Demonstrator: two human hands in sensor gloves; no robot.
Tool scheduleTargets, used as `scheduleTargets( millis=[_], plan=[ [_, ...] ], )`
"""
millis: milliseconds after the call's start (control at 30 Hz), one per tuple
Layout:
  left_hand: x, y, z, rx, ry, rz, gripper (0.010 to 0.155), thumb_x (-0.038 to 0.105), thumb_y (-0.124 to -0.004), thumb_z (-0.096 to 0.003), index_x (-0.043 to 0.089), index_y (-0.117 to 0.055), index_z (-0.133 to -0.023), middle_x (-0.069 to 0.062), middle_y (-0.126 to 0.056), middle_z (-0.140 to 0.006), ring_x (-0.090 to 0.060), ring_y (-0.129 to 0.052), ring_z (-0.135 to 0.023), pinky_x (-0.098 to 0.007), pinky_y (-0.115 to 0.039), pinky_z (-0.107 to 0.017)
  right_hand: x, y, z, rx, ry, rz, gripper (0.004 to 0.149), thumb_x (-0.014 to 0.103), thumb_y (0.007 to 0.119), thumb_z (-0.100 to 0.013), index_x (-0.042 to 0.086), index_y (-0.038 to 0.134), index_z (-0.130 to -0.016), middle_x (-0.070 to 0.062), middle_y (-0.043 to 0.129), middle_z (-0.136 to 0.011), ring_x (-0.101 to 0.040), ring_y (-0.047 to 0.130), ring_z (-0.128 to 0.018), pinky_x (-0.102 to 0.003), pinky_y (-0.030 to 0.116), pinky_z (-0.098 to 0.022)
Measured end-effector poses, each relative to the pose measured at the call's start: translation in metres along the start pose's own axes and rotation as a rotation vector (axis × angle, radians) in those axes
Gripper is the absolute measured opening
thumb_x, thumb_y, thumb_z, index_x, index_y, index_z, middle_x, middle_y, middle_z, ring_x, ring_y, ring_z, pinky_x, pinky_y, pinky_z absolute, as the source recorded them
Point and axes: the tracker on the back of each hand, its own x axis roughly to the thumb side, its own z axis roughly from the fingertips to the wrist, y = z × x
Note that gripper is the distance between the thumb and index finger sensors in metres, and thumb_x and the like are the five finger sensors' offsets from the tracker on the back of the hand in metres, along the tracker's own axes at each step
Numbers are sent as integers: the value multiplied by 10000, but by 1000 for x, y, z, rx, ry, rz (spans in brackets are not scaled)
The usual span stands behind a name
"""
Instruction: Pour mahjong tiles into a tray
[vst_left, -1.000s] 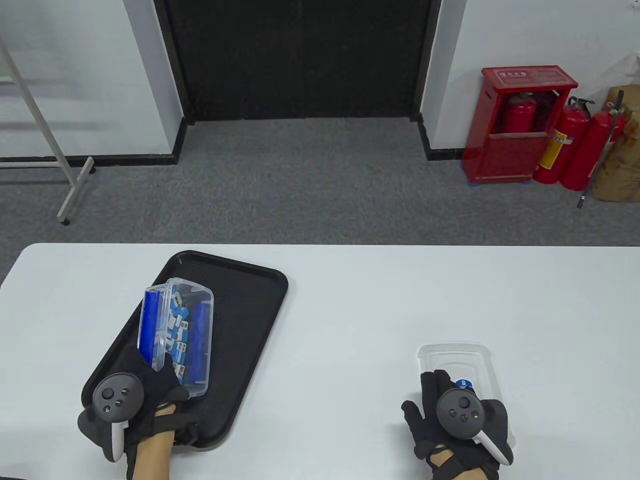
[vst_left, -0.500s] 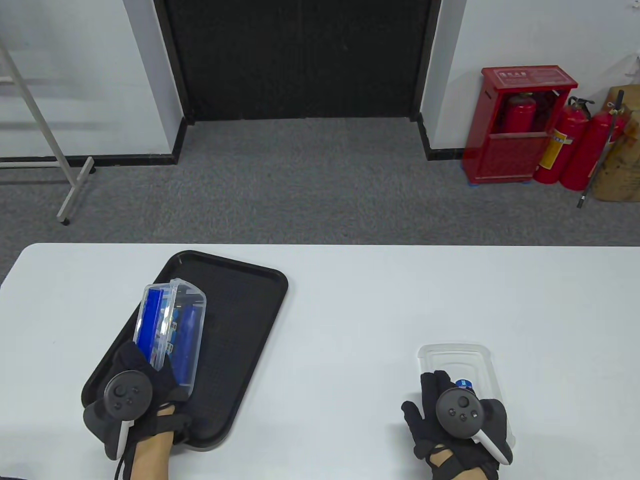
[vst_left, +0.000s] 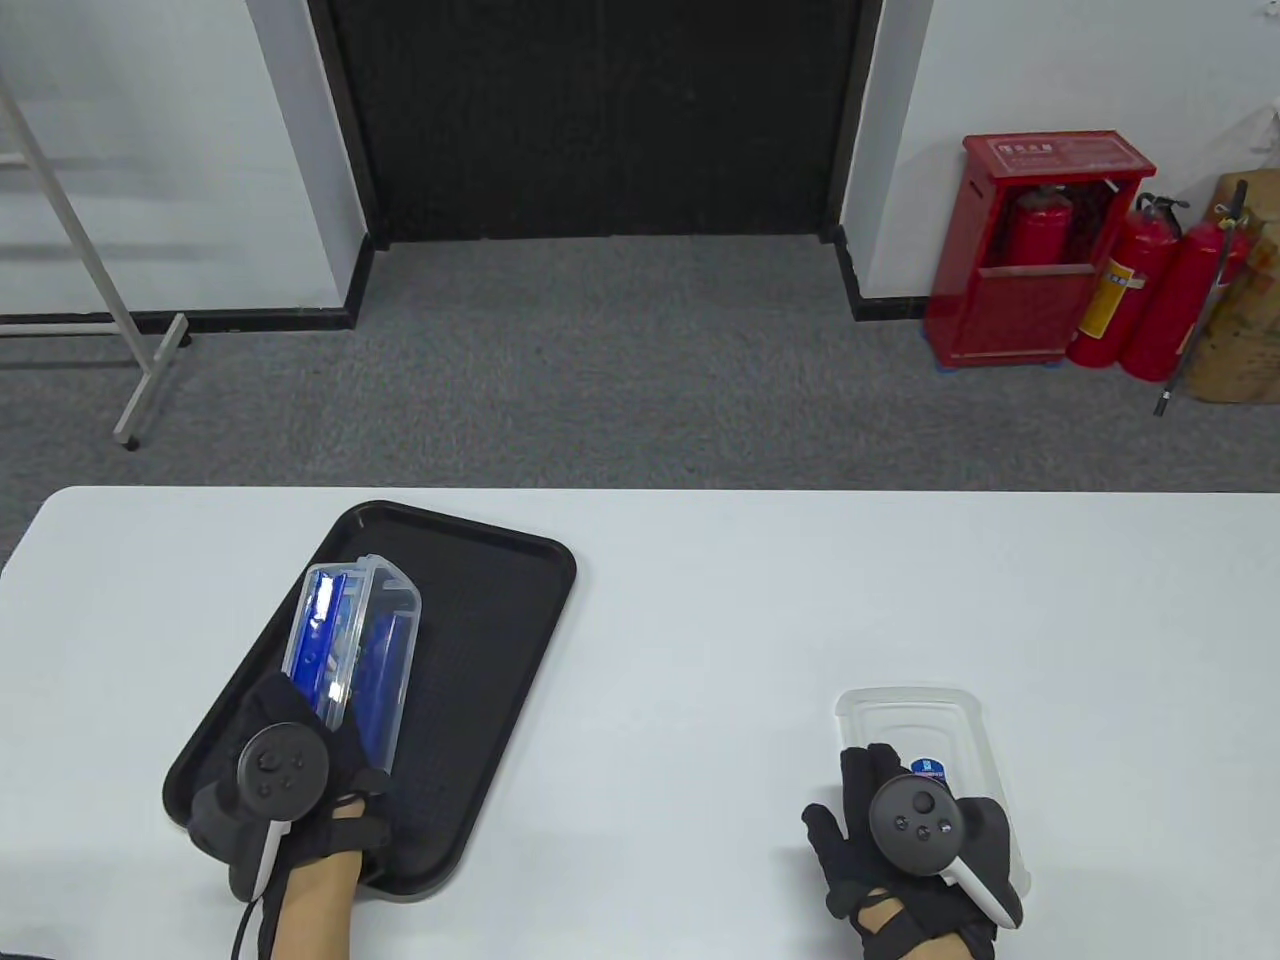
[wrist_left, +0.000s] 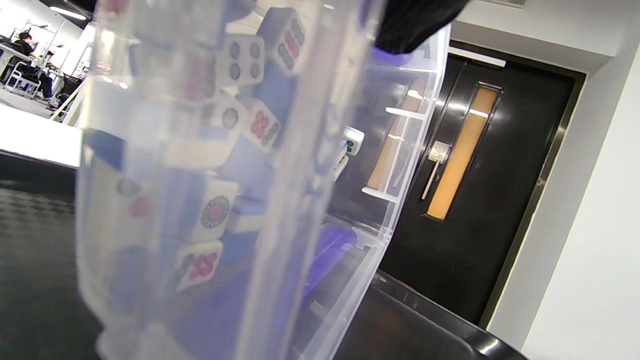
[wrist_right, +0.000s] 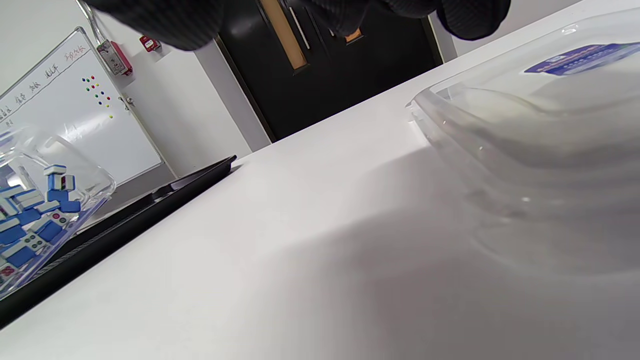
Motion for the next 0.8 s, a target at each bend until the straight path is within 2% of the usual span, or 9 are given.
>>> scheduleTargets(
  millis=[400, 800],
  plan=[
    [13, -3, 1, -14, -18, -38, 749, 415, -791, -532, 27, -350, -998, -297, -486, -975, -560, -745, -726, -716, -577, -532, 2, 2, -1, 4, 15, -8, 767, 510, 652, -457, 13, 460, -1009, -339, 401, -1042, -622, 523, -891, -764, 284, -612],
    [13, -2, 1, -6, -25, -43, 750, 416, -797, -530, 25, -361, -998, -301, -501, -968, -561, -752, -718, -716, -579, -530, 0, 2, -2, 4, 16, -20, 766, 509, 652, -457, 12, 462, -1008, -339, 401, -1042, -623, 523, -891, -765, 283, -611]
  ],
)
